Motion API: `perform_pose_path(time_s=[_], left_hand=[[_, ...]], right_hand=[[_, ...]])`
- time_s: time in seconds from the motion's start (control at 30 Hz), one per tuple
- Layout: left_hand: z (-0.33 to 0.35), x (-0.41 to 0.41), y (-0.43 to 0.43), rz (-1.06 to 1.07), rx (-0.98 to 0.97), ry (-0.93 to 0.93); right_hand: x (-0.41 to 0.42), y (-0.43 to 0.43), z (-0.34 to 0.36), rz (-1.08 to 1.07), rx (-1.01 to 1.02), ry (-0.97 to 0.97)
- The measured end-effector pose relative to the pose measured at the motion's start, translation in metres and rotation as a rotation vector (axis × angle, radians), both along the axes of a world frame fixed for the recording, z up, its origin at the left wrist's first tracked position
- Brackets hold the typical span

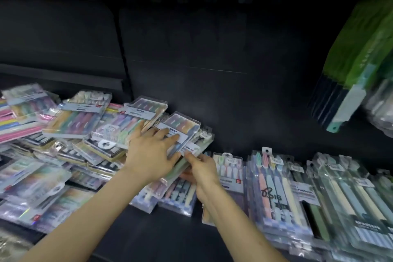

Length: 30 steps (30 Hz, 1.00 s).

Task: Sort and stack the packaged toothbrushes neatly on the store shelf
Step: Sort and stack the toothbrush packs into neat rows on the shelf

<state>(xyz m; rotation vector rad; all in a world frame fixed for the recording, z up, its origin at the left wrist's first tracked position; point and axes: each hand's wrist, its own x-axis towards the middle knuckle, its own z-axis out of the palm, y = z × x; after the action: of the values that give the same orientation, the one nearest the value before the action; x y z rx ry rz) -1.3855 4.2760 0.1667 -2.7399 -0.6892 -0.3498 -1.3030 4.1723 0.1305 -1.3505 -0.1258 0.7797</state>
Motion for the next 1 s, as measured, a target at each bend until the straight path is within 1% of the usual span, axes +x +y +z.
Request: perform_pose_path(time_s=[0.1,0.2,0.27,0.37,0.43,0.5,0.6,0.67,0.77,0.8,0.9,0.97,1.0], left_hand=[[-0.002,0.001,0.002,0.022,-0.022,-0.037],[0.000,0.000,0.000,0.034,-0.045,-0.060],[-0.001,-0.001,0.000,0.032,-0.017,-0.048],[-0.001,-0.001,0.000,0.037,-0.011,-0.028],[-0.001,0.000,-0.001,0.045,0.019,0.004],[-0.001,0.000,-0.002,0.051,0.044,0.031],[-0.002,0.002,-0.003,0.050,0.039,0.033],[-0.001,0.003,-0.002,0.043,0.035,0.039],[0.000,-0.001,-0.006,0.026,0.013,0.010],[0.001,-0.003,-0.008,0.018,0.003,-0.003],[0.003,-0.013,-0.014,-0.020,-0.036,-0.025],[0.005,-0.022,-0.015,-0.052,-0.033,-0.019],[0.005,-0.026,-0.015,-0.066,-0.025,-0.012]], right_hand=[[0.006,-0.004,0.003,-0.055,-0.055,-0.082],[0.012,-0.025,0.015,-0.054,-0.178,-0.245],[0.013,-0.046,0.026,-0.031,-0.243,-0.353],[0.008,-0.084,0.039,0.009,-0.249,-0.476],[0.002,-0.117,0.041,-0.028,-0.270,-0.589],[-0.003,-0.153,0.041,-0.172,-0.418,-0.748],[0.001,-0.204,0.042,-0.396,-0.731,-1.008],[0.014,-0.222,0.044,-0.453,-0.914,-1.063],[0.038,-0.226,0.045,-0.372,-1.161,-1.073],[0.044,-0.225,0.045,-0.343,-1.195,-1.078],[0.059,-0.219,0.045,-0.259,-1.188,-1.099],[0.067,-0.216,0.046,-0.227,-1.245,-1.187],[0.068,-0.214,0.047,-0.204,-1.313,-1.234]])
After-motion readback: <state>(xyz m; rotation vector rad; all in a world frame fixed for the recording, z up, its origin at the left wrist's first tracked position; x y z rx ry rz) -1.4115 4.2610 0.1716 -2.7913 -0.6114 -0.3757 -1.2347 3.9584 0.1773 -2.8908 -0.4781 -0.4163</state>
